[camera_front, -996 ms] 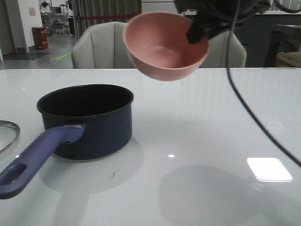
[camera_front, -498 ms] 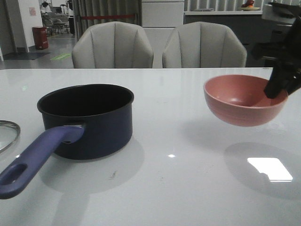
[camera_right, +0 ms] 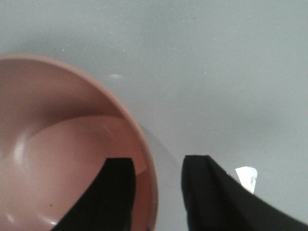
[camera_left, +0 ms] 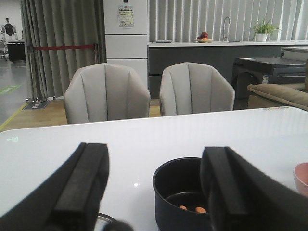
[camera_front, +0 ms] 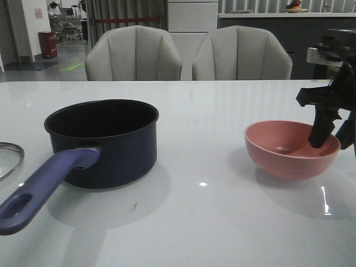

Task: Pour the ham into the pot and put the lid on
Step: 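Carry the empty bowl back and lower it onto the table, then open the right gripper and withdraw it from the bowl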

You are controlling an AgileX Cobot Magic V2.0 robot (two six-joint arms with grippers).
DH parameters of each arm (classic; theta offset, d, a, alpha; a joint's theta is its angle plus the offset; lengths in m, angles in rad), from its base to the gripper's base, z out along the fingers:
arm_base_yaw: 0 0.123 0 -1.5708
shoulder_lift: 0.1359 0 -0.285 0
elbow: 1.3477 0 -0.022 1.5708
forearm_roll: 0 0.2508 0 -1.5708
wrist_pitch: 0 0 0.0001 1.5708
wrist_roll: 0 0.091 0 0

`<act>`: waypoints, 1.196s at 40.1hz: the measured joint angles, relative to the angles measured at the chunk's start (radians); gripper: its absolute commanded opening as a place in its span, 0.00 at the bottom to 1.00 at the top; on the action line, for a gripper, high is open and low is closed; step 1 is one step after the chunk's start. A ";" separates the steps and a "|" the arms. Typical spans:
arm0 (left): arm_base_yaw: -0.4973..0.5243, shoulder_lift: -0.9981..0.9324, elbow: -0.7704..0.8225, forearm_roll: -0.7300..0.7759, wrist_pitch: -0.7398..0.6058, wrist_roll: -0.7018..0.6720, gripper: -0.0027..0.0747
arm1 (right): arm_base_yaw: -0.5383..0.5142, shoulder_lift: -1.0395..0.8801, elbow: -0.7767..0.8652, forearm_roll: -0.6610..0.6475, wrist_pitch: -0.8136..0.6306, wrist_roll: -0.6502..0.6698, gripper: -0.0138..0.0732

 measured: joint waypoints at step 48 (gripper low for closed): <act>0.000 0.000 0.000 0.000 -0.044 0.000 0.62 | 0.275 -1.256 0.636 0.002 -0.449 -0.044 0.69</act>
